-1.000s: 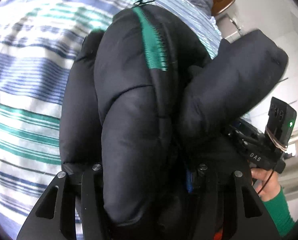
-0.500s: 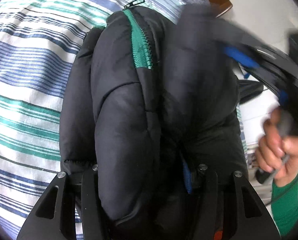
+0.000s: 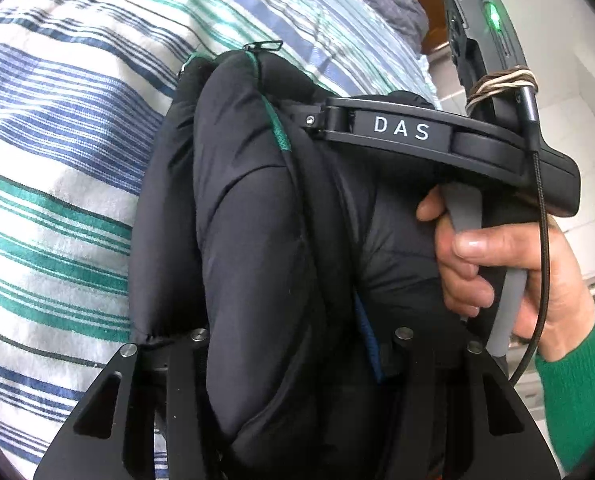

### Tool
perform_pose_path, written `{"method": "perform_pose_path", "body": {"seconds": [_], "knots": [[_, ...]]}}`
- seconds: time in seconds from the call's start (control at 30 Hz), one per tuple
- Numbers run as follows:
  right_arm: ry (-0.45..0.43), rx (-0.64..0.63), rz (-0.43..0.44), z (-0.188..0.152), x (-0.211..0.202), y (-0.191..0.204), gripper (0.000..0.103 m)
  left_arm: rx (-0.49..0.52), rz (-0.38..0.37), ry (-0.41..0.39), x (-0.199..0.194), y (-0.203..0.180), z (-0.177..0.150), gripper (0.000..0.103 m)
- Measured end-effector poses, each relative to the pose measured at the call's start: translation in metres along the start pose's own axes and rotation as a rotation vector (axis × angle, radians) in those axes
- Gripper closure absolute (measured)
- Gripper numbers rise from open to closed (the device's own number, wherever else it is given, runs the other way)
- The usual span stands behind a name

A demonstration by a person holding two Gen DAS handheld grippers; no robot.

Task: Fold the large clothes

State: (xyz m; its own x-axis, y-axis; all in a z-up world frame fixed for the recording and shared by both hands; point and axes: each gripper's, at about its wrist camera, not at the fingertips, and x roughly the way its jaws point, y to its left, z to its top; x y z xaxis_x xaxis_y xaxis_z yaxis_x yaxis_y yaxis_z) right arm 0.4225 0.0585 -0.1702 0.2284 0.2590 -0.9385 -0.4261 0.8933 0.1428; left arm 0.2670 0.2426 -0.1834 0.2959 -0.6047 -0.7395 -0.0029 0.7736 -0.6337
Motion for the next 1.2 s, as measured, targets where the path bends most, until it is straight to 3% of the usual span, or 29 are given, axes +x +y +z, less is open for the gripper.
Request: {"method": "perform_pose_path", "body": {"seconds": [0.17, 0.3, 0.37, 0.5, 0.6, 0.67, 0.83, 0.93, 1.03, 1.17, 1.2], "knots": [[-0.063, -0.022, 0.018, -0.013, -0.027, 0.004, 0.057, 0.049, 0.05, 0.014, -0.007, -0.017, -0.008, 0.052], [-0.173, -0.084, 0.053, -0.054, -0.094, 0.002, 0.057, 0.068, 0.079, 0.008, -0.013, -0.024, -0.014, 0.052], [-0.236, -0.121, 0.08, -0.095, -0.137, -0.001, 0.057, 0.064, 0.076, 0.005, -0.014, -0.026, -0.018, 0.052], [-0.298, -0.135, 0.098, -0.17, -0.182, -0.015, 0.057, 0.061, 0.076, -0.001, -0.013, -0.033, -0.022, 0.052], [-0.29, -0.069, 0.131, -0.225, -0.185, -0.023, 0.057, 0.059, 0.079, -0.006, -0.009, -0.035, -0.023, 0.052], [-0.298, -0.039, 0.101, -0.249, -0.172, -0.022, 0.056, 0.057, 0.075, -0.007, -0.008, -0.034, -0.023, 0.051], [-0.278, 0.019, 0.059, -0.255, -0.121, -0.033, 0.057, 0.086, 0.103, -0.023, -0.003, -0.04, -0.033, 0.049], [-0.309, 0.008, 0.029, -0.261, -0.116, -0.03, 0.056, 0.093, 0.128, -0.042, -0.005, -0.047, -0.037, 0.049], [-0.327, 0.031, 0.055, -0.262, -0.129, -0.035, 0.054, 0.101, 0.174, -0.075, -0.016, -0.057, -0.045, 0.039], [-0.34, 0.075, 0.033, -0.269, -0.155, -0.039, 0.043, 0.165, 0.242, -0.128, -0.054, -0.082, -0.063, 0.012], [-0.364, 0.086, 0.035, -0.272, -0.163, -0.04, 0.043, 0.183, 0.252, -0.156, -0.07, -0.084, -0.07, 0.011]]}}
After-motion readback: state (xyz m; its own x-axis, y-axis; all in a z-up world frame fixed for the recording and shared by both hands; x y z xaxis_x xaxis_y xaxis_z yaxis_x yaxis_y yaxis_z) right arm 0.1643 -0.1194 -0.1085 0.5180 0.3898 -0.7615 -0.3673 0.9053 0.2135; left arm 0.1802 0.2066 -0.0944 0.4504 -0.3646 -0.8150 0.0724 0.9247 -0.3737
